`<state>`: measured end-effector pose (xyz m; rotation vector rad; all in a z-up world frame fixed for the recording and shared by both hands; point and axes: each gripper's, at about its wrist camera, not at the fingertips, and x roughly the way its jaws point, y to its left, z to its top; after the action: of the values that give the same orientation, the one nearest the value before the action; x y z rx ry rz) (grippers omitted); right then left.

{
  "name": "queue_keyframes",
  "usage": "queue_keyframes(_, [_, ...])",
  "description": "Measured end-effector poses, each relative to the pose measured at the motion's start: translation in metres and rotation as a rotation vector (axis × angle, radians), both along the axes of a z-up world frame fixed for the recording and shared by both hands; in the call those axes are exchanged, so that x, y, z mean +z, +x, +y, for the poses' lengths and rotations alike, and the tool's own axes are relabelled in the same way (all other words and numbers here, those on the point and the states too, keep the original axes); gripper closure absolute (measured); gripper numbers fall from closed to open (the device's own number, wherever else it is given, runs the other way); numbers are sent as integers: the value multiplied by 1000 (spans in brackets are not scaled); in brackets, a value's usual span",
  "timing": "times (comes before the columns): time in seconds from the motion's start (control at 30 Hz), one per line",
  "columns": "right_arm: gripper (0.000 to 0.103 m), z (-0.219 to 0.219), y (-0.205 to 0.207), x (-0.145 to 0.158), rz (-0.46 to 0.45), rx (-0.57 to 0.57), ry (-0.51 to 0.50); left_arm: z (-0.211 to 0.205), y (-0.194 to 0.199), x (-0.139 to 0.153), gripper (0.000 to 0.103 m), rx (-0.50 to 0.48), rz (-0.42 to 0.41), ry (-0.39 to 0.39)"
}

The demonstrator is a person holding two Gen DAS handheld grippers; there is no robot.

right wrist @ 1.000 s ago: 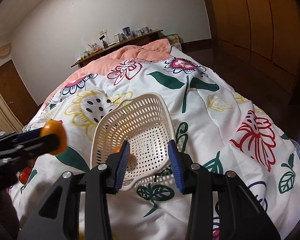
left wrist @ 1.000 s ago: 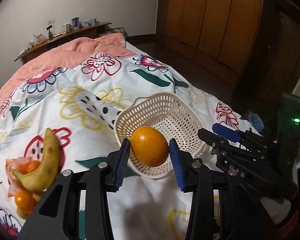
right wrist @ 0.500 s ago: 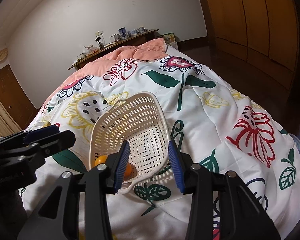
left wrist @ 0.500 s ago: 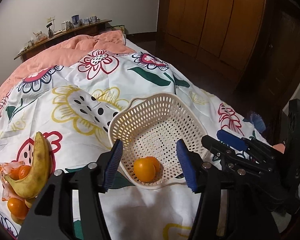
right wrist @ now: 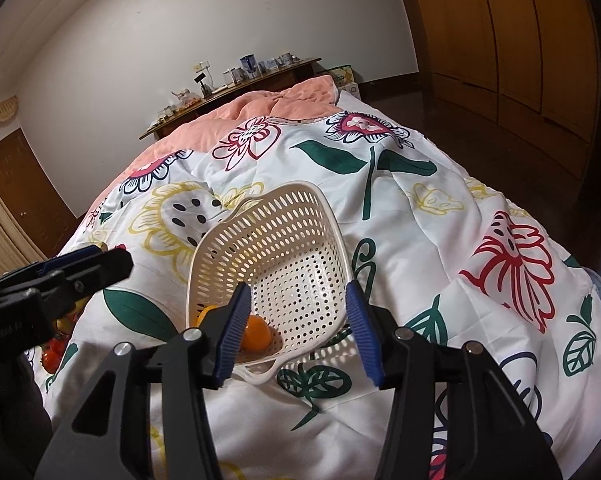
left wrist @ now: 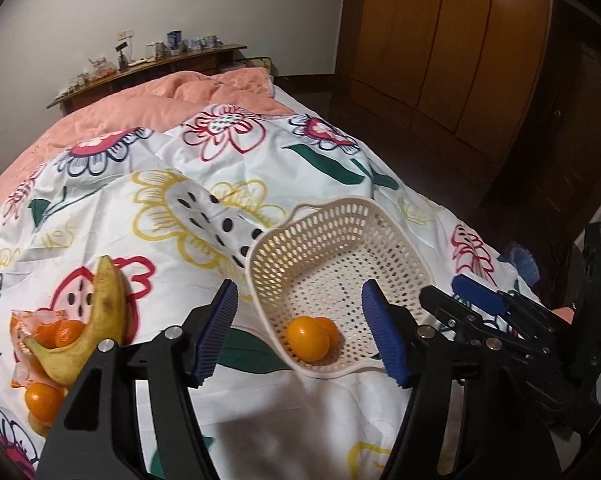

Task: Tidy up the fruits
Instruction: 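Move the open left tool back to the fruit pile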

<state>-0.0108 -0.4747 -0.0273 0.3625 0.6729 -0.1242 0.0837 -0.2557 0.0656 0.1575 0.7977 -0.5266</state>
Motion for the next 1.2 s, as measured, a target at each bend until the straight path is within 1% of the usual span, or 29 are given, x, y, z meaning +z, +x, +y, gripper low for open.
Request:
queue_keyframes(0.17, [52,6,1,1,2,12,-1,14,2,3,37,47,-22,14])
queue_keyframes(0.23, [52,9,1,1,0,17,0,21,2,5,35,64,-24,13])
queue_keyframes(0.3, [51,10,1,2,-2,22,3,32,2,6,29,89,-29,12])
queue_keyframes(0.33, [51,12,1,3,-3,26,5,36,2,7,29,98,-33,11])
queue_keyframes(0.57, [51,23,2,5,-1,57,4,80,0,12,29,186,-45,8])
queue_keyframes(0.7, [51,29,2,6,-1,73,4,106,-7,13,29,240,-72,24])
queue_keyframes(0.9, [51,40,4,6,4,95,-1,143,-13,17,29,308,-99,17])
queue_keyframes(1.03, [51,45,6,7,9,107,-2,165,-18,14,29,338,-97,6])
queue_keyframes(1.2, [51,51,7,5,17,122,-1,180,-21,3,30,361,-71,11])
